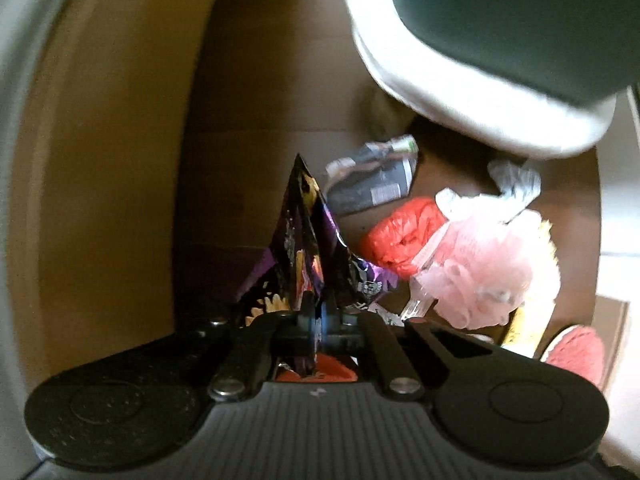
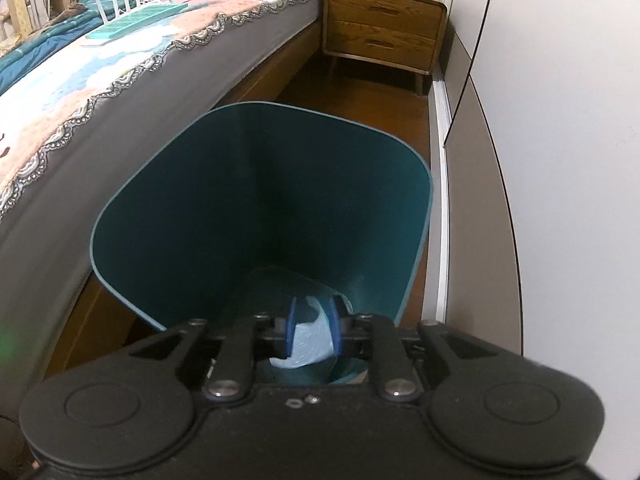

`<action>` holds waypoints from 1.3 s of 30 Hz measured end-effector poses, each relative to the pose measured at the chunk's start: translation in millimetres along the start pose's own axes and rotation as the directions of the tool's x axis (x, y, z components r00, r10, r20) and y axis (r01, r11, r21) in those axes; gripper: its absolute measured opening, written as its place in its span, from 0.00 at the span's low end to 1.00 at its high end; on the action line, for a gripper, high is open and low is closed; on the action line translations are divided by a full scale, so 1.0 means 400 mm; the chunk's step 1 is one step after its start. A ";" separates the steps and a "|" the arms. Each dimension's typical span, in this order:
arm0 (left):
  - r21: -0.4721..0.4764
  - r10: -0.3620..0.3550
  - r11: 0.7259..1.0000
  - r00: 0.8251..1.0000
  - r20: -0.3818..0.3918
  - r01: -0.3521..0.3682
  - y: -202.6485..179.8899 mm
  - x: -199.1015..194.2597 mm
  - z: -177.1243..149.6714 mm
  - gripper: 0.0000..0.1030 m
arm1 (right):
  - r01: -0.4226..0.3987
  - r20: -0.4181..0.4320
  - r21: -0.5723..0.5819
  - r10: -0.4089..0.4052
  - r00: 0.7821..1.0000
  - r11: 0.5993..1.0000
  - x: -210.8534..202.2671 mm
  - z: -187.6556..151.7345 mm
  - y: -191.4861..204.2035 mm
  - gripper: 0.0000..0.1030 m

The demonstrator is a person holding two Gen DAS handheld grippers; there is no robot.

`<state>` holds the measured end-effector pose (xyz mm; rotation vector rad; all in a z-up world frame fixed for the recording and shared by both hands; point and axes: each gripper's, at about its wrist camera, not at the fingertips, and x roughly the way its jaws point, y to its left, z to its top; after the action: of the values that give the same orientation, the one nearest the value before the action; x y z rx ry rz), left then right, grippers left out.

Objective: Collect trash
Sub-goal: 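Carry the purple chip bag in the left tool and release it into the wastebasket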

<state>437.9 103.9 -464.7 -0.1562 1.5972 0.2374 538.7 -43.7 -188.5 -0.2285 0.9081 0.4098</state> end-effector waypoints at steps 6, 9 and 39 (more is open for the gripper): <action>-0.035 -0.047 0.998 0.998 0.048 0.049 0.045 -0.096 -0.004 0.01 | -0.026 0.037 0.036 0.025 0.999 0.999 -0.049 -0.007 -0.005 0.37; -0.044 -0.066 0.997 0.995 0.077 0.070 0.058 -0.154 -0.012 0.01 | -0.027 0.045 0.051 0.025 0.999 0.998 -0.075 -0.012 -0.012 0.40; 0.161 -0.303 0.950 0.662 0.685 0.267 0.065 -1.248 -0.046 0.01 | -0.032 0.085 0.126 0.021 0.996 0.991 -0.403 -0.110 0.023 0.42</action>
<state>434.4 101.5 35.3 -0.2445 0.7828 -0.0022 415.3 -91.3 -86.0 -0.0814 0.8524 0.3817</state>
